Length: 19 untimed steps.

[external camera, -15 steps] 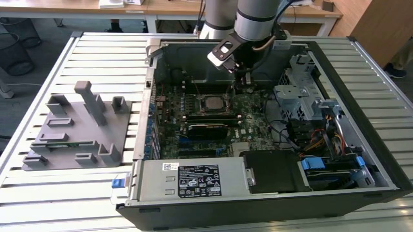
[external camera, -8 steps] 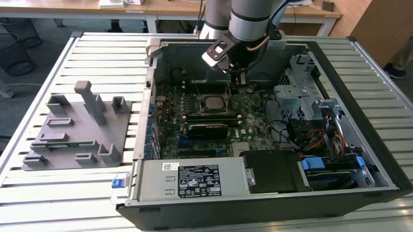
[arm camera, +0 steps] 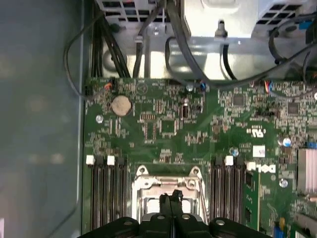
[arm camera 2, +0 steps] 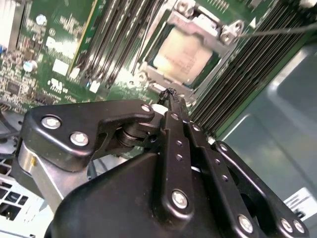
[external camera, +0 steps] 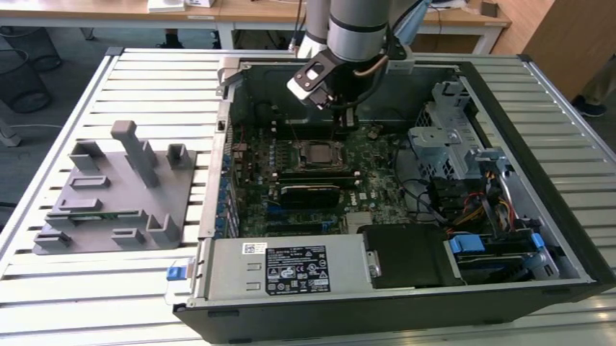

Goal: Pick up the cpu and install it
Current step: 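Close the cpu cover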

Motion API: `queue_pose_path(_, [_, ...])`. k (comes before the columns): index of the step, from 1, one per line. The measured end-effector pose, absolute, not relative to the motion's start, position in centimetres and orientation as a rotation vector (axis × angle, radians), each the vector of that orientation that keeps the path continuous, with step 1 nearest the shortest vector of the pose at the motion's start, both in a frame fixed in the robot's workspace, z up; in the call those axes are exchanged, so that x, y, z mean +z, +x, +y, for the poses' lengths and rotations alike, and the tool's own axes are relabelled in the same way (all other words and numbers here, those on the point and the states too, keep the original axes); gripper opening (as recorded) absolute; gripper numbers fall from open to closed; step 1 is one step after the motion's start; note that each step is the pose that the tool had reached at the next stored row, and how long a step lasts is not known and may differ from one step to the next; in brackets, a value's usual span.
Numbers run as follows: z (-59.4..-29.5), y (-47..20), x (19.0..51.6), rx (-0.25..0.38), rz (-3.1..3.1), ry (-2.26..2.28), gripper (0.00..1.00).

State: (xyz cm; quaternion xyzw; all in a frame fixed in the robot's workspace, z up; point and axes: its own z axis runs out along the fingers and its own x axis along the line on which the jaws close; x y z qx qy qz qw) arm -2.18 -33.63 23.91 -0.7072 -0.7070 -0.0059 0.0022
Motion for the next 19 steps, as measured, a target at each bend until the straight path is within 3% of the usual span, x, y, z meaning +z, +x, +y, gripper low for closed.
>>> queue_pose_path(19, [-33.6,-5.9,22.5,-0.019,-2.218,-2.219,0.11])
